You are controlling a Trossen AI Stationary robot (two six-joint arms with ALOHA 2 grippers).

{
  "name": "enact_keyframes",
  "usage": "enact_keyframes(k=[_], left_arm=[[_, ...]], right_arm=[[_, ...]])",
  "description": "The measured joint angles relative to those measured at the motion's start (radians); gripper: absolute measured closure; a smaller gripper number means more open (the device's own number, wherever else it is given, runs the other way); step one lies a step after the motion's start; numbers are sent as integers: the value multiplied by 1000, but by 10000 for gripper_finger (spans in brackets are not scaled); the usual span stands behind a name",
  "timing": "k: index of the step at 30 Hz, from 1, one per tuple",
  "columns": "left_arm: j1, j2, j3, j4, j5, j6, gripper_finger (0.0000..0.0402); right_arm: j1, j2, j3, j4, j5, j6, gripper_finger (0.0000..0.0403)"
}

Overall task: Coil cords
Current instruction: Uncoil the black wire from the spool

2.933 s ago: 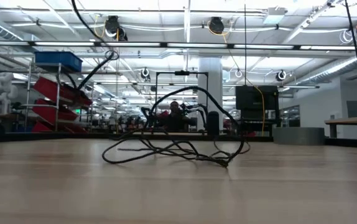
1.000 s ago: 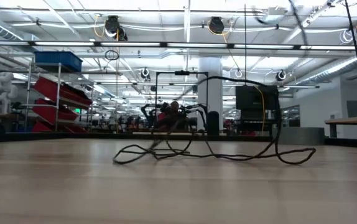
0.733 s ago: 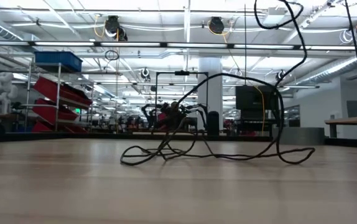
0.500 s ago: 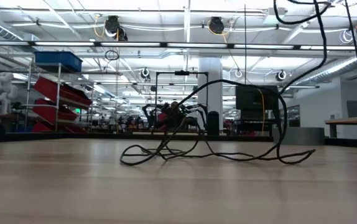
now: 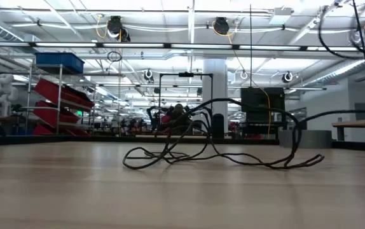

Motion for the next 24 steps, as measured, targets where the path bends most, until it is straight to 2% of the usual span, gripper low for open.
enact_keyframes(k=[4,10,12,15,20,24], left_arm=[[-17,-11,0,-2,-76,20,402],[-18,-12,0,-9,-111,40,402],[-18,-12,0,0,-131,43,402],[-19,-14,1,6,-145,44,401],[-18,-13,1,0,-147,44,401],[-18,-13,1,-1,-147,45,402]], right_arm=[[0,0,-99,1,-28,5,403],[-7,0,-240,3,-21,56,400],[-16,-4,-276,-4,-90,64,388],[-28,-22,-313,-2,-139,92,362],[-34,-51,-353,-2,-133,162,320],[-32,-72,-351,-2,-140,182,302]])
